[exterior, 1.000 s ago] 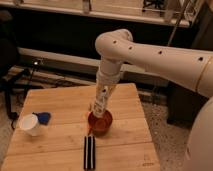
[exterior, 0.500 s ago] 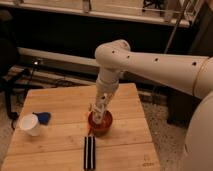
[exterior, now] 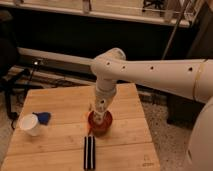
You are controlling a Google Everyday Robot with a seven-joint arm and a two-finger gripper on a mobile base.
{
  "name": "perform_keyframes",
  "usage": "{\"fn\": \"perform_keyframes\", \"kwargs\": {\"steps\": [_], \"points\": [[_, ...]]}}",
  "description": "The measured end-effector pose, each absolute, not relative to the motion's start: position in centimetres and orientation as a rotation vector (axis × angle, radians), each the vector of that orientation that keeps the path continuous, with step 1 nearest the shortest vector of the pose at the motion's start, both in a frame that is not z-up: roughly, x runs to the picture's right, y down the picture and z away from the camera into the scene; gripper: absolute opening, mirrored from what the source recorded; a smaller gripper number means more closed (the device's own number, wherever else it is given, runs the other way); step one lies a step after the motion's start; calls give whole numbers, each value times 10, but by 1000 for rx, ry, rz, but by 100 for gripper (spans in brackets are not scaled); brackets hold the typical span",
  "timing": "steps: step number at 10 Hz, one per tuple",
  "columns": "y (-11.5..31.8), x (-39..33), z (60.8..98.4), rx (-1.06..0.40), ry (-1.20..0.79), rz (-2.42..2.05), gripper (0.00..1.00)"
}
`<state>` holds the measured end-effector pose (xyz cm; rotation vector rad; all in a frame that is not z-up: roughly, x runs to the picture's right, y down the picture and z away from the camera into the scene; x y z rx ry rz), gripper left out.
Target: Place the bottle in the ceramic bowl
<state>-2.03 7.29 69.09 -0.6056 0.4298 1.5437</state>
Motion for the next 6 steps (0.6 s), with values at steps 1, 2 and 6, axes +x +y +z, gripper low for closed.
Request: {"fn": "perform_keyframes", "kwargs": {"steps": [1, 2, 6], "points": [[75, -23, 689, -615, 423, 1540, 52], [79, -25, 688, -622, 426, 1530, 61], [85, -21, 682, -613, 468, 1491, 80]]}}
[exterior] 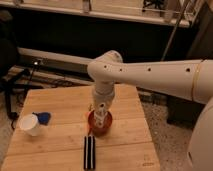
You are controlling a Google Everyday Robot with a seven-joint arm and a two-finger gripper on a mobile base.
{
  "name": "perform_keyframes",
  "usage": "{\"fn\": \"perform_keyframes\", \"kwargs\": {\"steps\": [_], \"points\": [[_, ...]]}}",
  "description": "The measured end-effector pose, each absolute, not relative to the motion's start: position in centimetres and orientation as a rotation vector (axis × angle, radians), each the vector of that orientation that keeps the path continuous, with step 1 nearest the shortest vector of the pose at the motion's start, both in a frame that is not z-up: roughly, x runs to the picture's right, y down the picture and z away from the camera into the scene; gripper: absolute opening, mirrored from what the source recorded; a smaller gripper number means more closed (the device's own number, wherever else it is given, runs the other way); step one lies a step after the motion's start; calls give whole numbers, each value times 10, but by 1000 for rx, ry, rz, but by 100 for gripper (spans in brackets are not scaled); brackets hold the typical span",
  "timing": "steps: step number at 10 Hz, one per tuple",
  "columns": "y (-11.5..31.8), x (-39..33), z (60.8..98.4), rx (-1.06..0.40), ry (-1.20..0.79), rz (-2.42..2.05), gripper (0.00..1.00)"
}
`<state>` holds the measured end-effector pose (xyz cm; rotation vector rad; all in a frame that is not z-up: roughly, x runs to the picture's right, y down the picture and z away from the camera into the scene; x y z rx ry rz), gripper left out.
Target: Place the bottle in the ceramic bowl
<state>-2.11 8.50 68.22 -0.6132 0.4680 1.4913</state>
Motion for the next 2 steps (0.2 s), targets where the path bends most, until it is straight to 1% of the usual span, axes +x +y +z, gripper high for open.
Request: {"fn": "perform_keyframes", "kwargs": {"steps": [2], "points": [[85, -21, 682, -612, 468, 1491, 80]]}}
